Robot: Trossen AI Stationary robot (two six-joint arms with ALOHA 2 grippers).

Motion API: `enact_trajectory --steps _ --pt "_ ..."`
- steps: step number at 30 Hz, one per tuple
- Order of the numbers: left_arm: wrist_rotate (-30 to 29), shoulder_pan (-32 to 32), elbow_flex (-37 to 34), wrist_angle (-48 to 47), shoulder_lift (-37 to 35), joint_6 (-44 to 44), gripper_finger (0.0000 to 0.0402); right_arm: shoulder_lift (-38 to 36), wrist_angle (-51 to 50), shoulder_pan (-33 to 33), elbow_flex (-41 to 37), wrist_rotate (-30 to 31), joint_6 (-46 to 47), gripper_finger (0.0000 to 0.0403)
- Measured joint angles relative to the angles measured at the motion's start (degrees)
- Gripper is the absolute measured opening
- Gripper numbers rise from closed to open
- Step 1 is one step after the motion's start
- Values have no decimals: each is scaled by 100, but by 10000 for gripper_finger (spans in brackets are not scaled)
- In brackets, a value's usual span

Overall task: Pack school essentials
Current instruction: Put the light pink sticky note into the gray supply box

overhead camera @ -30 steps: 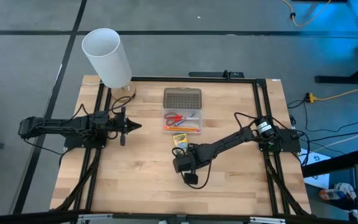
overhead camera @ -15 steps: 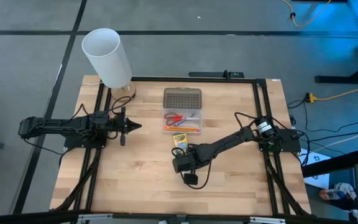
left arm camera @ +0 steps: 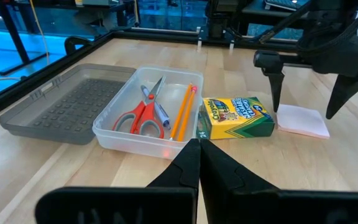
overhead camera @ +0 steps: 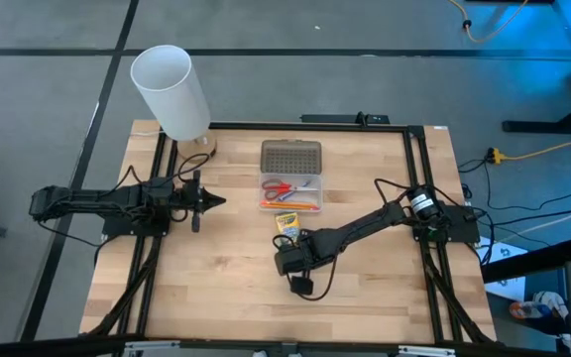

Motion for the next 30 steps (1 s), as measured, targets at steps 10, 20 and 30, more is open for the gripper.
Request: enact_trajectory --steps 10,20,30 --pt "-1 0 0 -1 2 0 0 -7 91 39 0 -233 -10 400" --pt "0 1 0 1 2 0 0 -7 32 57 0 140 -14 400" --pt "-2 1 0 1 0 0 0 91 58 98 -33 257 -25 400"
